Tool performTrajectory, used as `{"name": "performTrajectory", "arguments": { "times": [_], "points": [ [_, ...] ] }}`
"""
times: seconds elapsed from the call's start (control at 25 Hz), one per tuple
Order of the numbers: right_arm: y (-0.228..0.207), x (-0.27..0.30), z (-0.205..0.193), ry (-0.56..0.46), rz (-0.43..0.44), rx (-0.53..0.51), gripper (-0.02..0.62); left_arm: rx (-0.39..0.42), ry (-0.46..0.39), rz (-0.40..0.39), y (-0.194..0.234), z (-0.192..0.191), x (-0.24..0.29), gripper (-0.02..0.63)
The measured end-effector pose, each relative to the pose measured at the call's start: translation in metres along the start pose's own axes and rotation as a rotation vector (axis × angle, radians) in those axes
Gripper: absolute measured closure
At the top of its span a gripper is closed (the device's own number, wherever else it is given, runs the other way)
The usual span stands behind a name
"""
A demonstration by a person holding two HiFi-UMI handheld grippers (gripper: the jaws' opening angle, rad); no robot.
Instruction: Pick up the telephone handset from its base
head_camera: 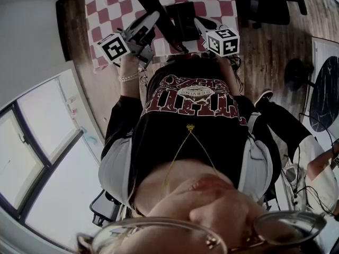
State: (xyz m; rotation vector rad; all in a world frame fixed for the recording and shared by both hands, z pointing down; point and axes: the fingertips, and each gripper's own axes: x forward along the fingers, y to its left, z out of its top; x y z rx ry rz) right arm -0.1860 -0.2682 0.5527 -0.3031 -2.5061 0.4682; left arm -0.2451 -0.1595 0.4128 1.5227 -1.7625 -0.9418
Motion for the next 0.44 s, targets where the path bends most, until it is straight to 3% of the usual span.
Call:
{"name": "performTrajectory", "arguments": {
  "times": [0.44],
  "points": [
    [0.0023, 0.0023, -0.0009, 0.005, 0.005, -0.005, 0.577, 0.006, 0.015, 0.001, 0.0032, -0.0011, 0.0009, 0.525]
  ]
}}
